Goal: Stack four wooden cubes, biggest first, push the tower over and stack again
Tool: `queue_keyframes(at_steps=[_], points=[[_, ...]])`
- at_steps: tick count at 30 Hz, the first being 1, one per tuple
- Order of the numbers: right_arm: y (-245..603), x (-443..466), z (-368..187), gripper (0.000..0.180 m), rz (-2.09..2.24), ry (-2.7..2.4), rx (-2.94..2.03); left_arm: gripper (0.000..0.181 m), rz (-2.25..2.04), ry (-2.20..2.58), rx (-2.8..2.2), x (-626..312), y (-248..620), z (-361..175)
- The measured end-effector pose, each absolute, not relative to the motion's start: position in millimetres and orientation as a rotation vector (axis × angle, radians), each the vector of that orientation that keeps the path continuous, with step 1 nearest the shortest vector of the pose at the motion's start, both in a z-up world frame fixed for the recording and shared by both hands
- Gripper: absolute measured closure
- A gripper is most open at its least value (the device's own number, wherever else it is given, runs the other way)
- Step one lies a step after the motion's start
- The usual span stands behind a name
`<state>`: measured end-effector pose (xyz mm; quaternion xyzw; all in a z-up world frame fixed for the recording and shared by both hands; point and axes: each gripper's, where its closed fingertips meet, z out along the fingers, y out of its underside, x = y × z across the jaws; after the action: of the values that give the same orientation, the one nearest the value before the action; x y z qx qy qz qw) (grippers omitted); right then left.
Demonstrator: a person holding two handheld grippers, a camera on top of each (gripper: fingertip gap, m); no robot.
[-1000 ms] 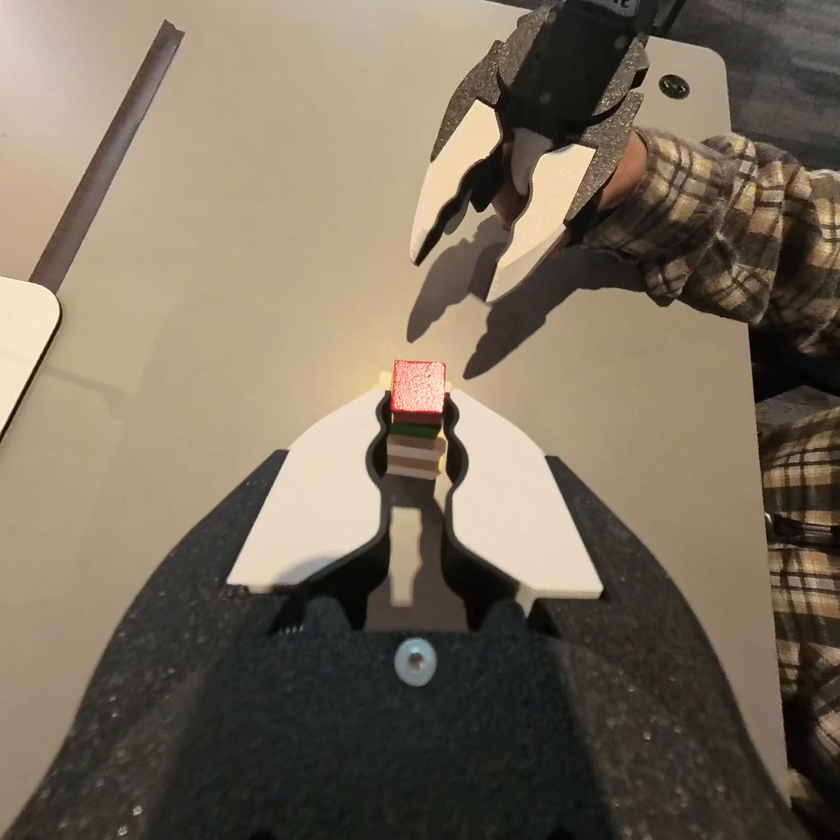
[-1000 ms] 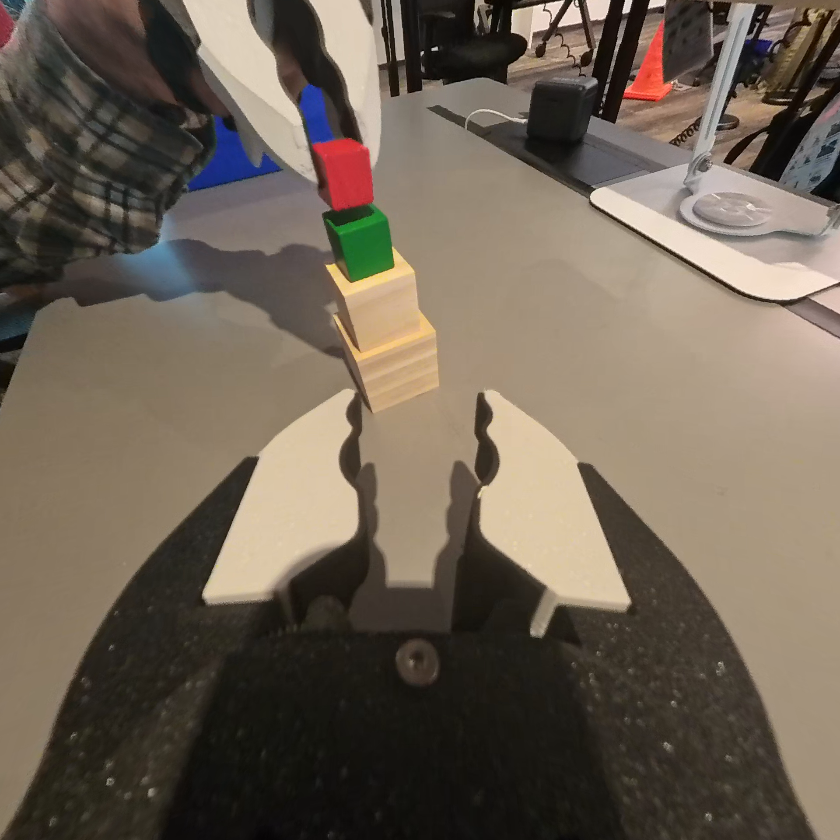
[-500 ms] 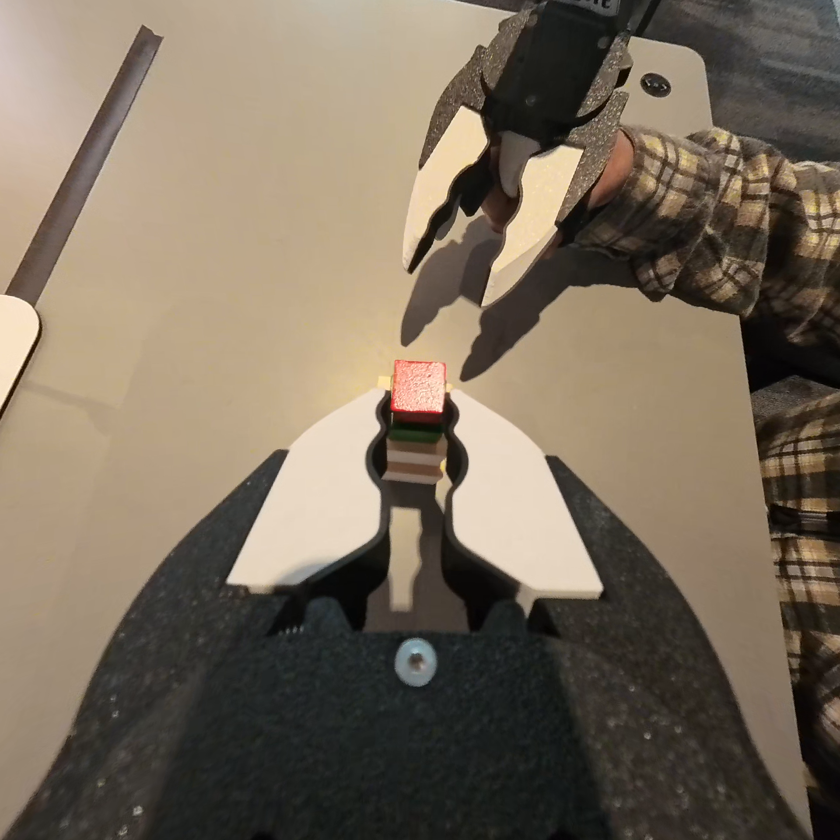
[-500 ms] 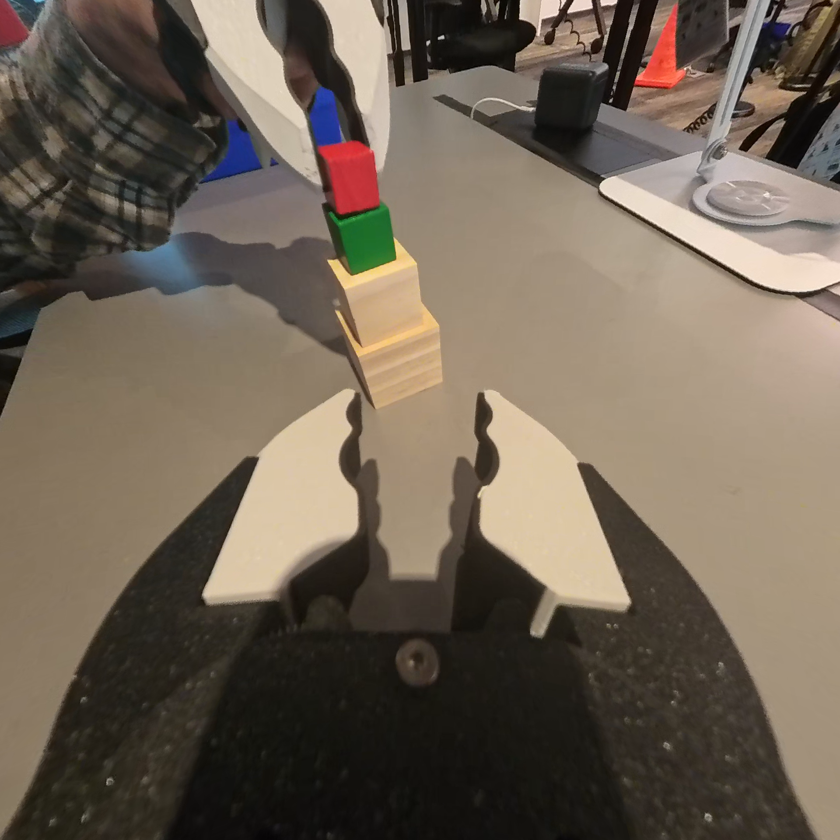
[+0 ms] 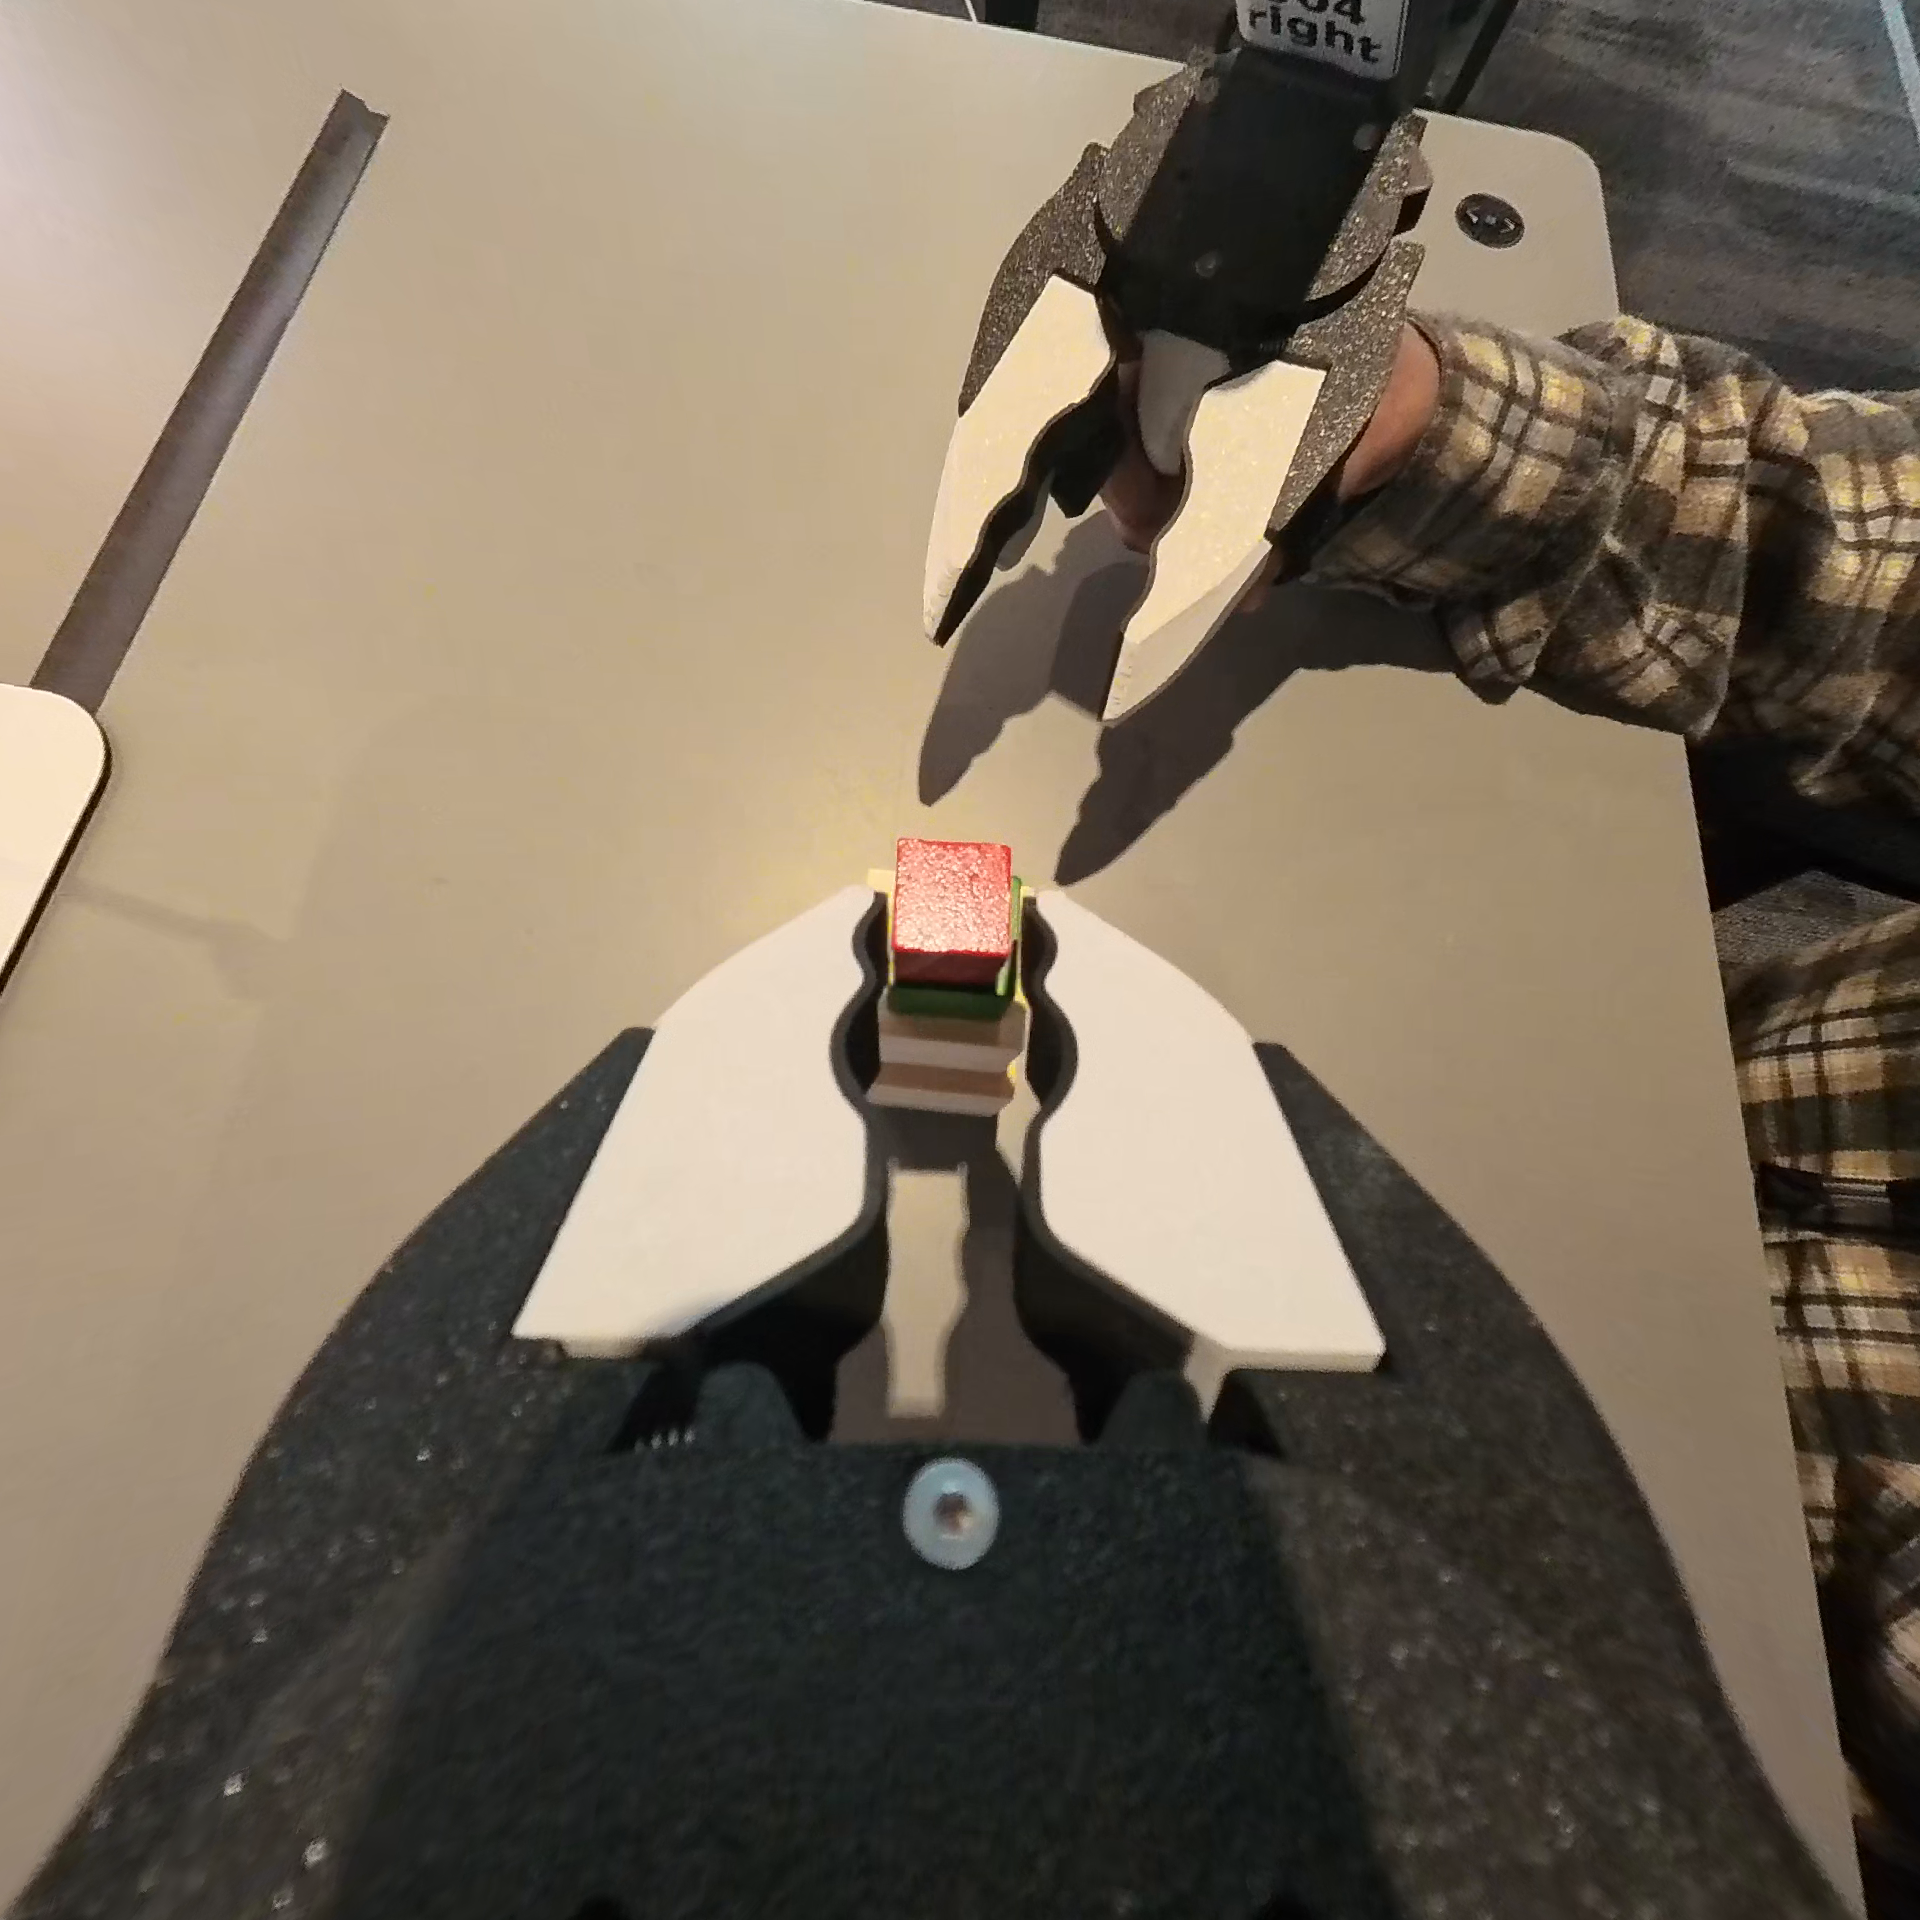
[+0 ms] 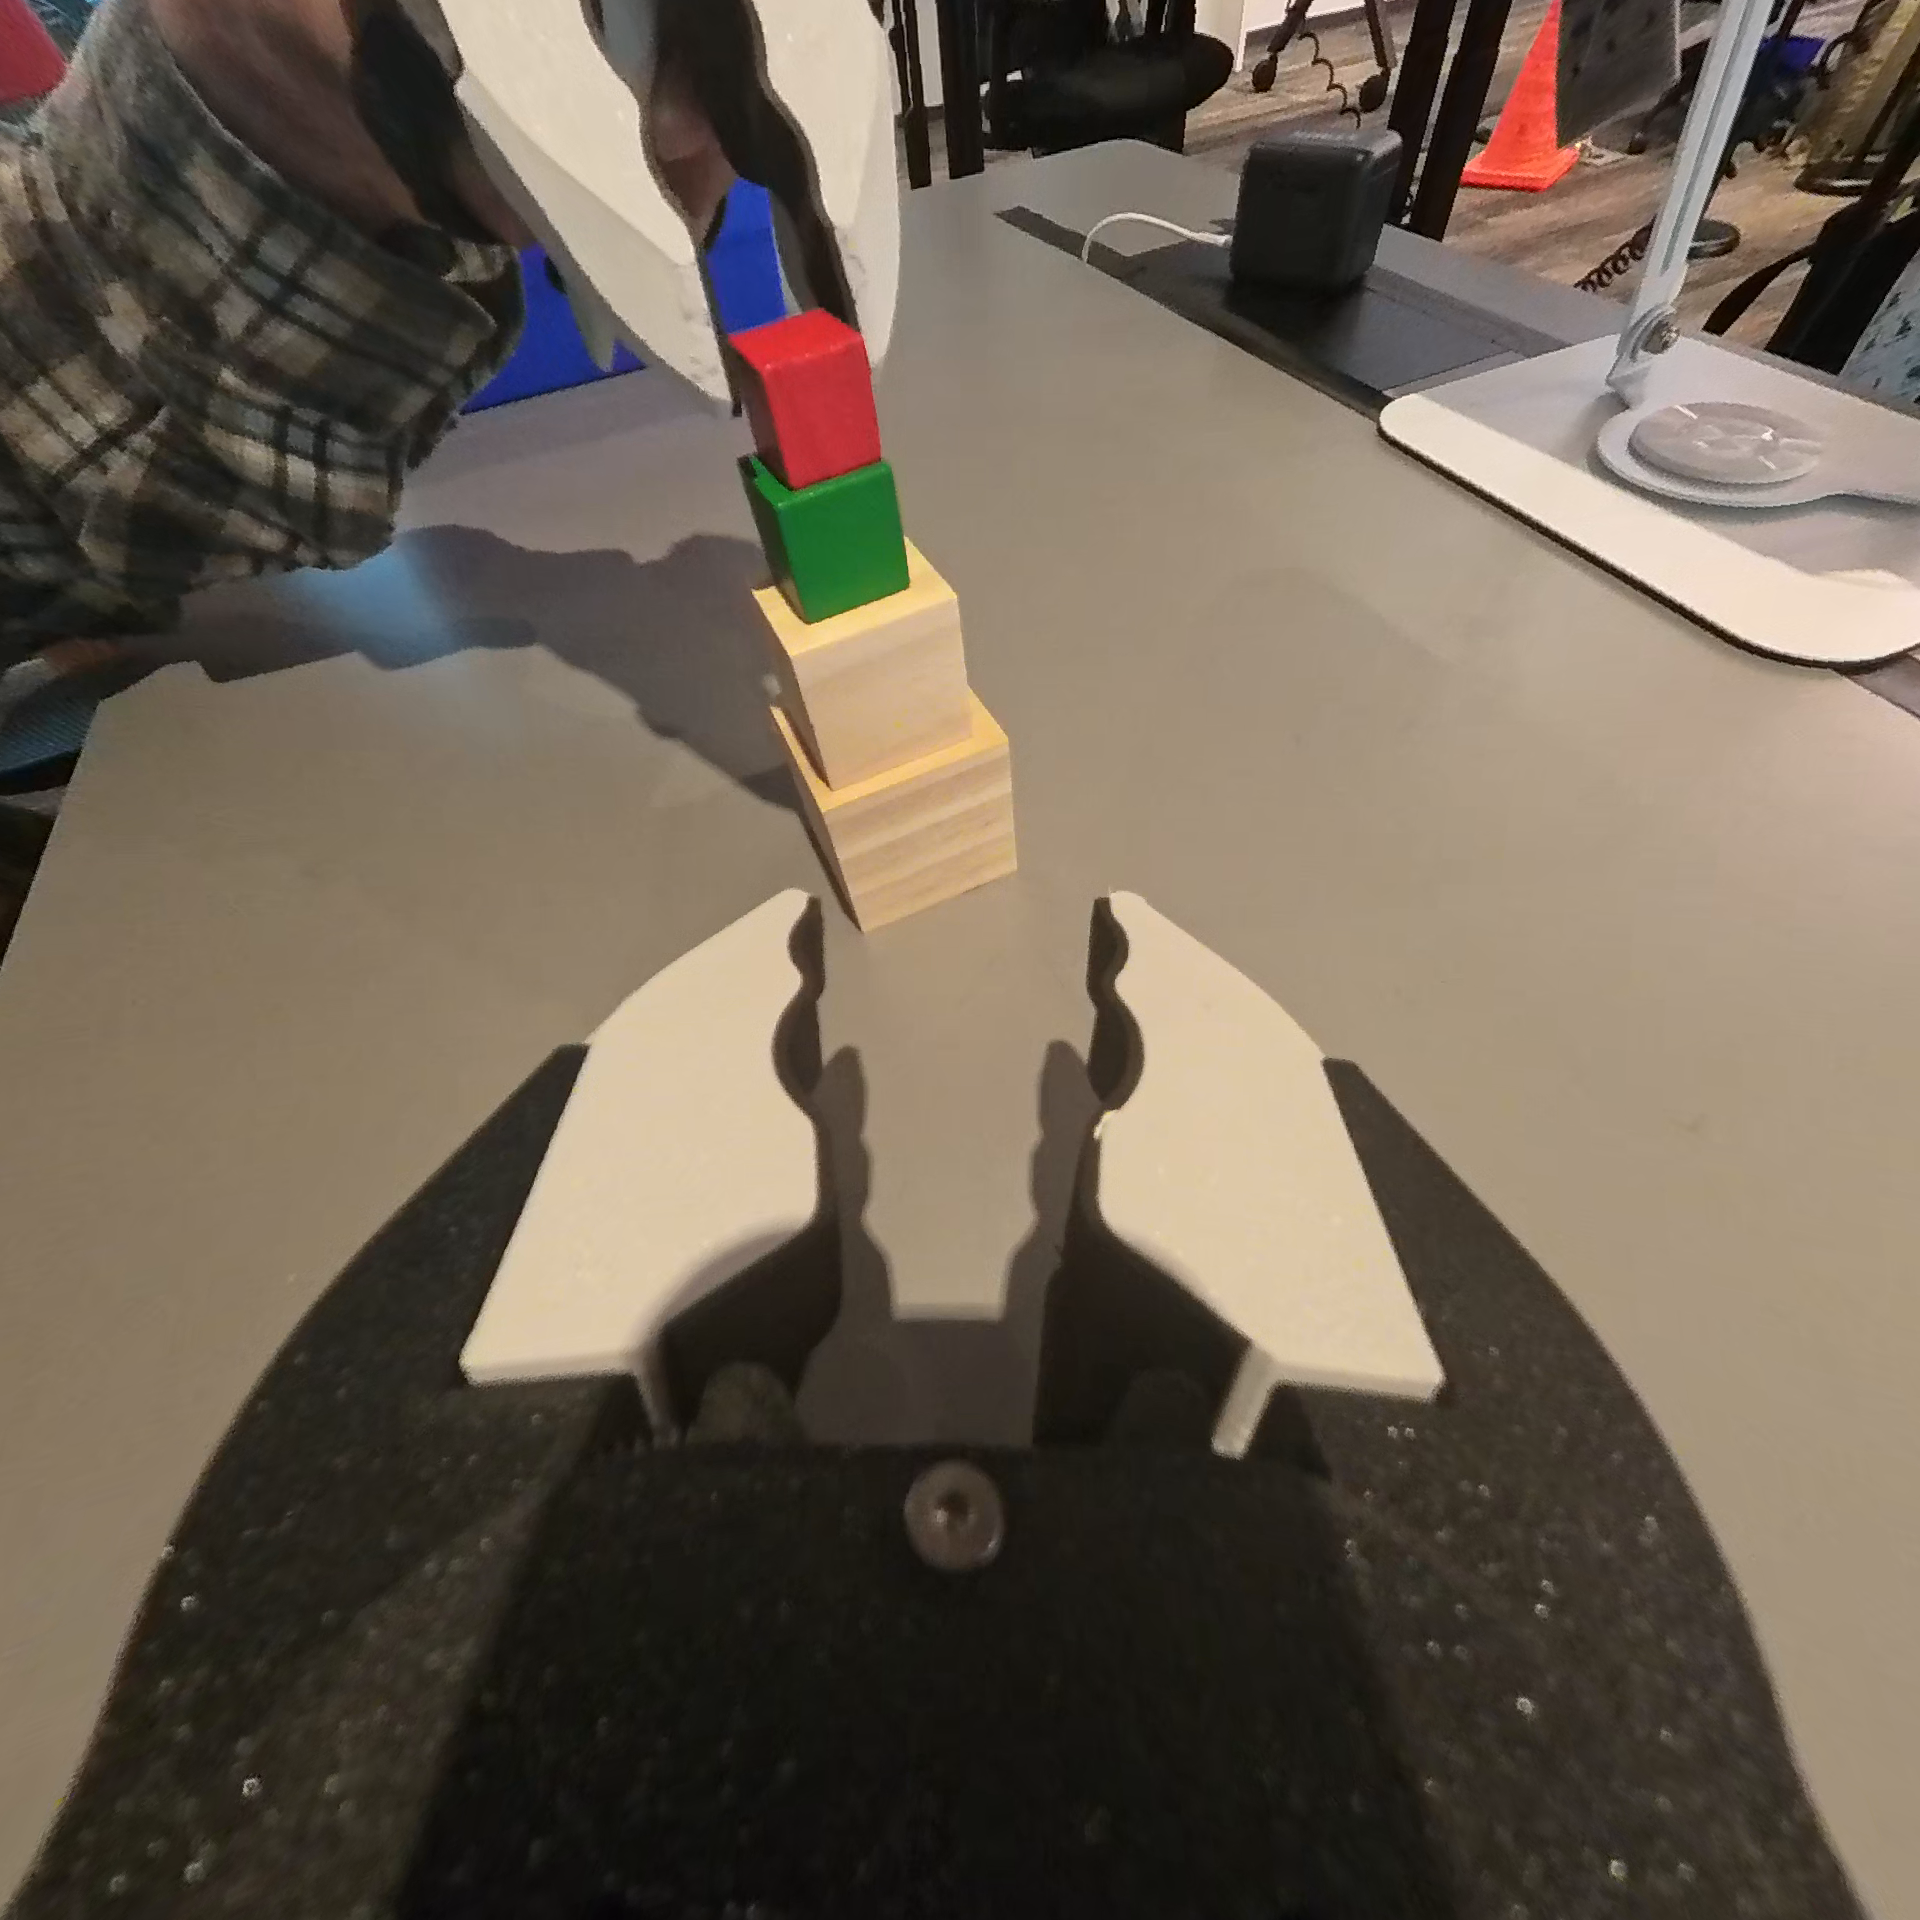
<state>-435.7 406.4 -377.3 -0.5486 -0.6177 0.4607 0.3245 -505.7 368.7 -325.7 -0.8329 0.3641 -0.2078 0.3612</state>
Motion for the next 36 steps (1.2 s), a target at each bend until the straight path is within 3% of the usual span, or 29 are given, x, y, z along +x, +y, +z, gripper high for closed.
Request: queue_keyframes(at_steps=[8,16,22,23,24,25,36], points=[[406.4,-435.3,-377.1,0.131,1.207,-1.620,-1.439,0.148,-0.509,0.938,-2.129,-512.1,368.4,-317.4],[407.9,-435.2,-376.4,0.129,1.199,-1.611,-1.444,0.117,-0.473,0.649,-1.875,-577.3,344.2,-254.5],[413.1,-436.7,-373.4,0.128,1.093,-1.575,-1.478,0.096,-0.443,0.315,-1.678,-640.2,308.3,-280.1],[417.3,-435.6,-372.5,0.138,1.054,-1.554,-1.521,0.097,-0.446,0.279,-1.668,-648.2,302.4,-287.8],[421.0,-433.0,-372.3,0.167,1.009,-1.543,-1.581,0.097,-0.437,0.255,-1.659,-655.6,297.3,-294.0],[426.6,-430.2,-372.2,0.180,0.956,-1.507,-1.667,0.098,-0.422,0.240,-1.653,-662.0,292.7,-297.6],[406.4,-443.6,-364.3,0.180,0.801,-1.340,-2.192,0.104,-0.213,0.205,-1.738,-690.3,274.8,-313.1]])
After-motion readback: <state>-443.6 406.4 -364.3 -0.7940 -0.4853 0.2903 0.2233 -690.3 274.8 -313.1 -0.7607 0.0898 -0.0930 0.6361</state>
